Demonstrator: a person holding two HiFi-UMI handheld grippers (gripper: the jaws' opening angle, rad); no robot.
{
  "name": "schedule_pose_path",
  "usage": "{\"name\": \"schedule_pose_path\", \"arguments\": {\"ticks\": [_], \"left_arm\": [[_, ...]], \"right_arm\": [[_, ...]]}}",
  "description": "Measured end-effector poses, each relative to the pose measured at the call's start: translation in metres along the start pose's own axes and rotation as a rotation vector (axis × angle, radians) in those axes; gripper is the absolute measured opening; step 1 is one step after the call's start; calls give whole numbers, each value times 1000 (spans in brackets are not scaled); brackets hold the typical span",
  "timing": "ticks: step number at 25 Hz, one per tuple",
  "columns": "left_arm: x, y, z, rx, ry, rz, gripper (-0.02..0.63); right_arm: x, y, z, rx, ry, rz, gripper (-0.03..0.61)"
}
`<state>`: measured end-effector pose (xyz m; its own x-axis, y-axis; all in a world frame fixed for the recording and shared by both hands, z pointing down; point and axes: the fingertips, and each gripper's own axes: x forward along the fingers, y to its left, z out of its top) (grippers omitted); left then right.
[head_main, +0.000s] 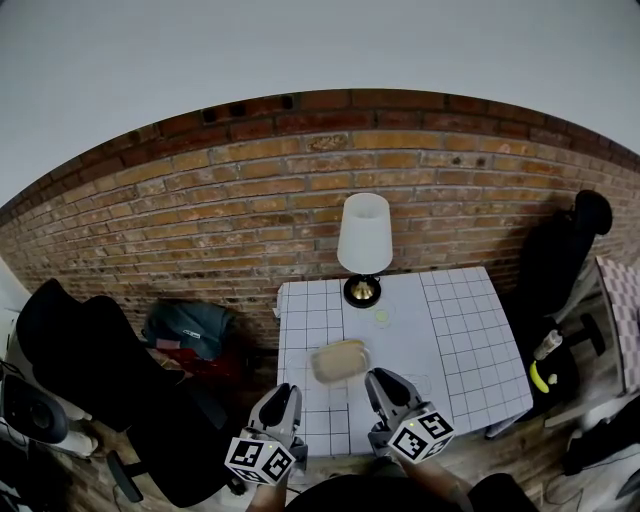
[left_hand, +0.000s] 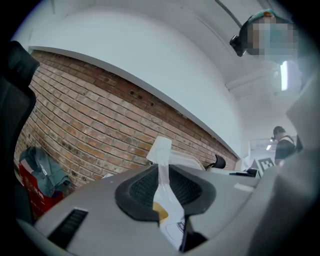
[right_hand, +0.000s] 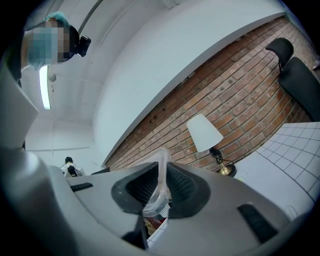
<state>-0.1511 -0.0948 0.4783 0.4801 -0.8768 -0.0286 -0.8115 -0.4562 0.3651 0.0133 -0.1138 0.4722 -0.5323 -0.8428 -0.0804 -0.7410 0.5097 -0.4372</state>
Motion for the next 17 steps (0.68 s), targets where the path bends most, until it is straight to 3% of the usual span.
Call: {"name": "schedule_pose_path", "arguments": {"ticks": [17], "left_arm": [[6, 7, 4, -6, 1, -6, 71]], "right_arm": [[9, -1, 2, -11, 2, -7, 44]]}}
